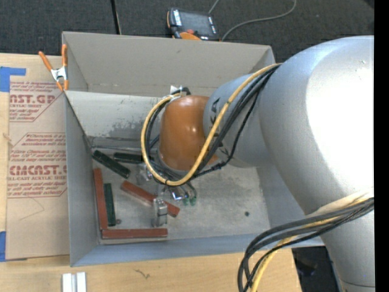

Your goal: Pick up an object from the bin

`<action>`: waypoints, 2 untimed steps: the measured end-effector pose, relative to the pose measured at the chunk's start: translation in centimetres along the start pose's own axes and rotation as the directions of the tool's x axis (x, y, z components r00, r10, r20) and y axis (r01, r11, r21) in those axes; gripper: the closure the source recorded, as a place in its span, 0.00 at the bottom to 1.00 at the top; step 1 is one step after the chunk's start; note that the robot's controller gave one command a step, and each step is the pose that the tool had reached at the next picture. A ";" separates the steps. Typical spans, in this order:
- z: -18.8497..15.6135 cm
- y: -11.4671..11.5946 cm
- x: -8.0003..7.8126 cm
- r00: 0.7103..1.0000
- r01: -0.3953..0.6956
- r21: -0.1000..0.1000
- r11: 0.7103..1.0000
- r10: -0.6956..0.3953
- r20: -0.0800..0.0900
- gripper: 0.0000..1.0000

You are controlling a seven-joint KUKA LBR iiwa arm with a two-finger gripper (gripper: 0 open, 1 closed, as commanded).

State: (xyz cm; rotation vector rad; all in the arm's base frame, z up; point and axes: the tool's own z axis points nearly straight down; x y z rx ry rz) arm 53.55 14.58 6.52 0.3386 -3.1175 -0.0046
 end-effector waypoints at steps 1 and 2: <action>-0.5 -0.3 -0.2 1.000 -0.004 0.002 1.000 0.004 0.007 1.00; -17.6 -0.9 -3.3 0.999 -0.045 0.002 0.999 0.045 0.018 1.00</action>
Offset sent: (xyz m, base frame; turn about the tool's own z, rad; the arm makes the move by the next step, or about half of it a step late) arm 0.0000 0.0000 0.0000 0.0000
